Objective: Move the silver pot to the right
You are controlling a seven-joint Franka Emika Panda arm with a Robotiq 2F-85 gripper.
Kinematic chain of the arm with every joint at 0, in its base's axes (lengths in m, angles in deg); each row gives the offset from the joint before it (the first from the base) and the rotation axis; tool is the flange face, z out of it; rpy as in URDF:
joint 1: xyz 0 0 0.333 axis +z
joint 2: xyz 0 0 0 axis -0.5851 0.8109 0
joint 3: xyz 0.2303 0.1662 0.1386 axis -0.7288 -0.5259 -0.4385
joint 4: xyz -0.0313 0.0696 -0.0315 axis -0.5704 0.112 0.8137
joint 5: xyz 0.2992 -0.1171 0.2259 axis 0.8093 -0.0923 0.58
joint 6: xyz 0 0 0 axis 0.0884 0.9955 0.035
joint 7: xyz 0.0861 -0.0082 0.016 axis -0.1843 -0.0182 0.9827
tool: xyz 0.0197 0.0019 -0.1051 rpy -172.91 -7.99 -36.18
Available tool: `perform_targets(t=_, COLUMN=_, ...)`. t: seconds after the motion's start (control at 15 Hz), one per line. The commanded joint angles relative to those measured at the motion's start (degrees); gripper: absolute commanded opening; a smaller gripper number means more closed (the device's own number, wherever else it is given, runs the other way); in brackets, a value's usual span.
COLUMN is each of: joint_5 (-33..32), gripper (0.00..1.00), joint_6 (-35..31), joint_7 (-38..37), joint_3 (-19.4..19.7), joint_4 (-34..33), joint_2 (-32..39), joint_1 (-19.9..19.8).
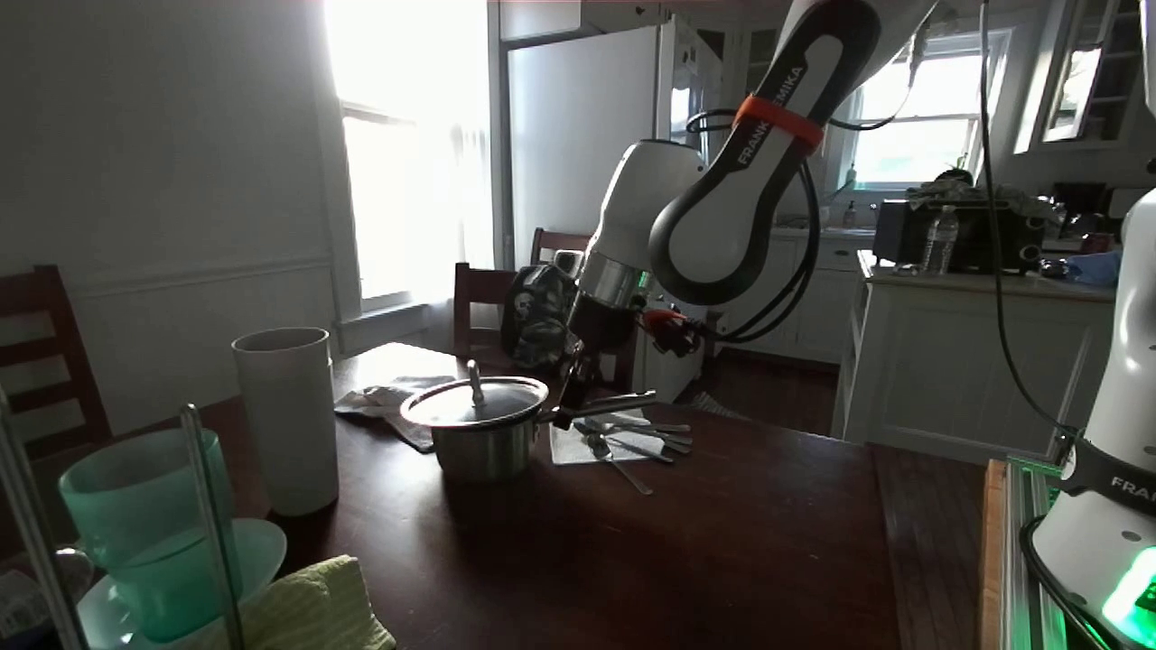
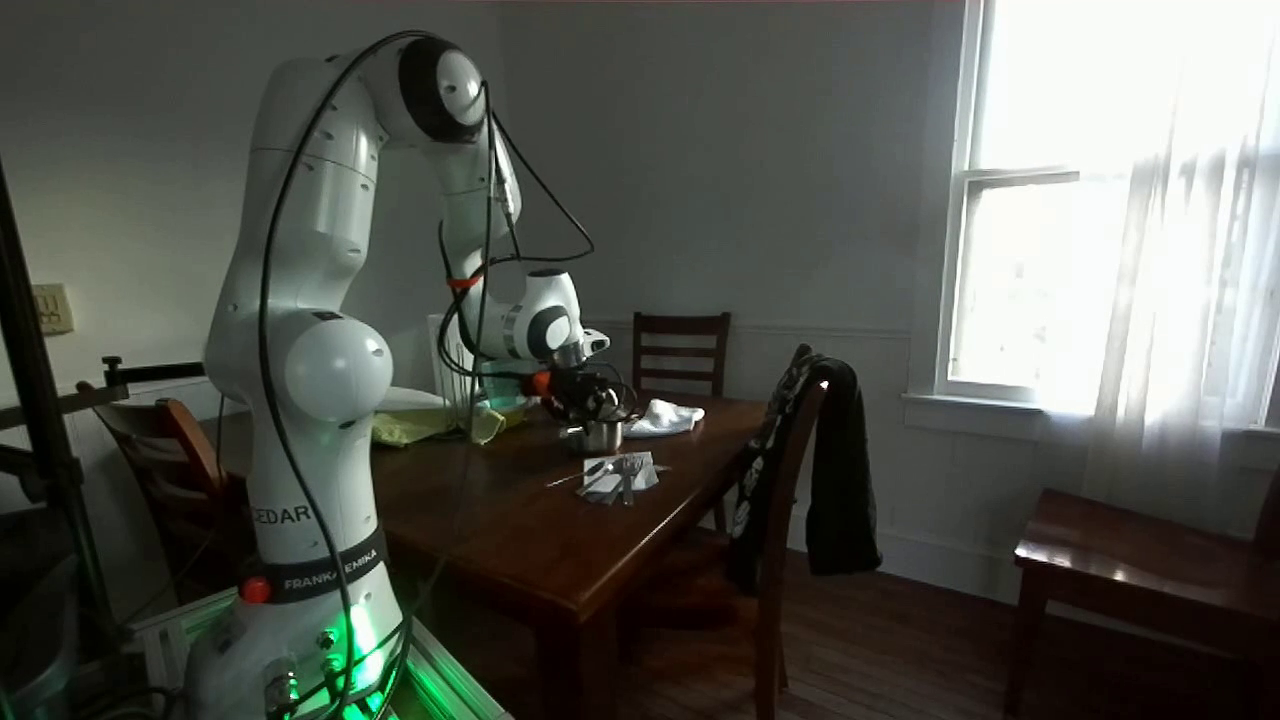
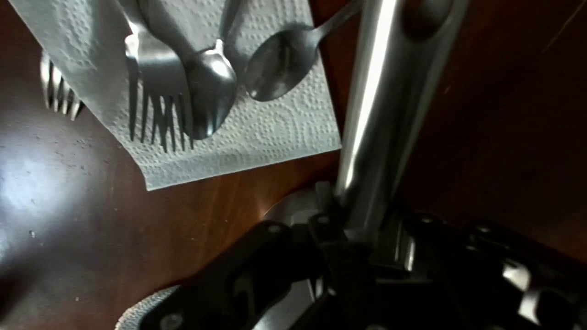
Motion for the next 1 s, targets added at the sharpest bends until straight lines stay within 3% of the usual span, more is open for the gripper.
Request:
perform_targets(t=0.0, joint_5=-3.1, gripper=0.07, joint_6=1.0, joint_7=-6.5, joint_3=4.3, joint_4=-1.5, joint_2=-1.1, joint_1=1.9)
perform_targets(t=0.67, joint_5=-9.3, gripper=0.07, joint_6=0.9, joint_7=-19.5, joint_3=20.3, joint_4=-4.2, joint_2=0.8, joint_1=14.1)
perform_targets(t=0.93, joint_5=-8.7, gripper=0.07, joint_6=-0.2, joint_7=-20.4, joint_3=22.4, joint_4=-4.5, joint_2=2.0, joint_1=15.9)
